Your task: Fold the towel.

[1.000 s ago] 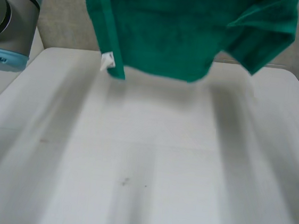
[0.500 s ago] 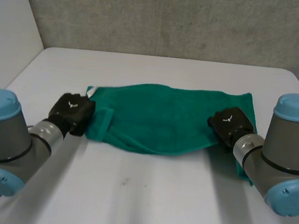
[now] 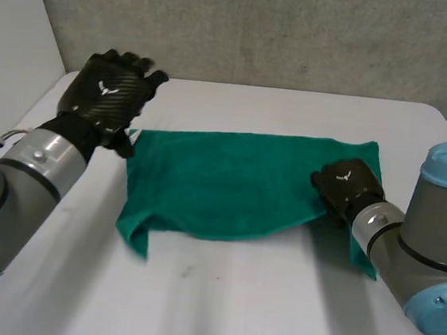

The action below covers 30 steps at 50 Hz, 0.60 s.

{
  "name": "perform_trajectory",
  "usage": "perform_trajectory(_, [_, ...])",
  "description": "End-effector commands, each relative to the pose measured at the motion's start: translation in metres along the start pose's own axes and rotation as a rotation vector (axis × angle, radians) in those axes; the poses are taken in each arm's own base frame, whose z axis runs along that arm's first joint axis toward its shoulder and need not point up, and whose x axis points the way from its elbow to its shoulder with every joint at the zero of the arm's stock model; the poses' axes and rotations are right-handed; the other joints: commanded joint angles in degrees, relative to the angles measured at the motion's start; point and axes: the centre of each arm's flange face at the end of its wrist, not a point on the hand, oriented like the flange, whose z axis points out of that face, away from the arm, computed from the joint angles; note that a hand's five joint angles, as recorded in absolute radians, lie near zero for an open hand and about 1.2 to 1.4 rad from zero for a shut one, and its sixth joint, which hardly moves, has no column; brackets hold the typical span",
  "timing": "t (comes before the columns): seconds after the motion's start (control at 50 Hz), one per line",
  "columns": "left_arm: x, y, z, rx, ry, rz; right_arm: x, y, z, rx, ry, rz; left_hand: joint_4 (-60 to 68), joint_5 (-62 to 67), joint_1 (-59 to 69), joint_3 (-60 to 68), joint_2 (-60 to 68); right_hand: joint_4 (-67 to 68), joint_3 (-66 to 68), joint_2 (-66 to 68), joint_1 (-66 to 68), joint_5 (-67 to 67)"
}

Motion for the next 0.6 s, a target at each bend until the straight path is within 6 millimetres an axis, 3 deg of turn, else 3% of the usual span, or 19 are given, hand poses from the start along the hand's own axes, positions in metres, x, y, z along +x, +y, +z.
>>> perform_trajectory(0.02, [0.025, 0.014, 0.023, -0.113, -0.028, -0.209, 0.014, -0.027, -0.016, 0.101, 0.06, -0.009, 0.1, 0.7, -0.7, -0.2, -0.1, 11.7, 12.3, 13.0, 24.0, 13.3])
perform_trajectory(0.14, [0.05, 0.038, 0.018, -0.356, -0.035, -0.316, 0.018, -0.034, -0.023, 0.127, 0.076, -0.012, -0.4, 0.2, -1.2, -0.7, -0.6, 11.7, 12.3, 13.0, 24.0, 13.3])
perform_trajectory(0.26, [0.062, 0.059, -0.005, -0.55, -0.018, -0.341, 0.018, -0.032, -0.022, 0.117, 0.075, -0.011, -0.6, 0.0, -1.3, -0.9, -0.8, 11.7, 12.3, 13.0, 24.0, 13.3])
perform_trajectory(0.4, [0.066, 0.072, -0.028, -0.595, -0.026, -0.331, 0.018, -0.03, -0.021, 0.107, 0.08, -0.009, -0.6, 0.0, -1.3, -0.9, -0.8, 11.7, 12.3, 13.0, 24.0, 13.3])
perform_trajectory(0.6, [0.07, 0.096, -0.04, -0.597, -0.063, -0.318, 0.024, -0.039, -0.022, 0.136, 0.096, 0.042, 2.5, 3.0, 1.7, 2.1, 2.2, 11.7, 12.3, 13.0, 24.0, 13.3])
